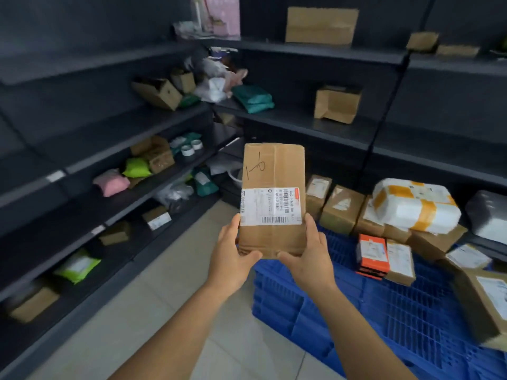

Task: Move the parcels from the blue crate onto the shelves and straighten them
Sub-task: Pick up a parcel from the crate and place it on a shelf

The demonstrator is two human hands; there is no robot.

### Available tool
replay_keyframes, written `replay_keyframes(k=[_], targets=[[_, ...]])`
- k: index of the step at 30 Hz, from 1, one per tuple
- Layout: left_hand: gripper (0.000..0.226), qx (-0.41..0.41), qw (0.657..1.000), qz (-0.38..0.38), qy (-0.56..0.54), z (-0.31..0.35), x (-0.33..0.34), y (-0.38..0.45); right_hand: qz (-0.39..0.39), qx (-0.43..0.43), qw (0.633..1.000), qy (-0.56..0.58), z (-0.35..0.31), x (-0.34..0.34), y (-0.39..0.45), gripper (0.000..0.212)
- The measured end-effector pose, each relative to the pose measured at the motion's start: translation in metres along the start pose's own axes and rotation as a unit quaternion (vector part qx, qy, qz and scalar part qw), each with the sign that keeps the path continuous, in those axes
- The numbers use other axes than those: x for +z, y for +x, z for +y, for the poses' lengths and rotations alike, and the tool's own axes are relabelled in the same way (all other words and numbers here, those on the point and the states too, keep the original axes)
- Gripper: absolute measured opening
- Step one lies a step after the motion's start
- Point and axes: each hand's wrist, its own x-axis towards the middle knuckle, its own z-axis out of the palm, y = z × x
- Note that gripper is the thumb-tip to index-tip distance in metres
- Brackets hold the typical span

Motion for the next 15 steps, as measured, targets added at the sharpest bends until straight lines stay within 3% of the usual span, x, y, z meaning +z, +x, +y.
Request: replay_keyframes(k=[15], targets=[[0.09,-0.11,0.976,0.179,0.062,-0.131,-0.3,-0.048,-0.187,-0.119,0.975,-0.014,-0.204,0.259,-0.058,0.096]])
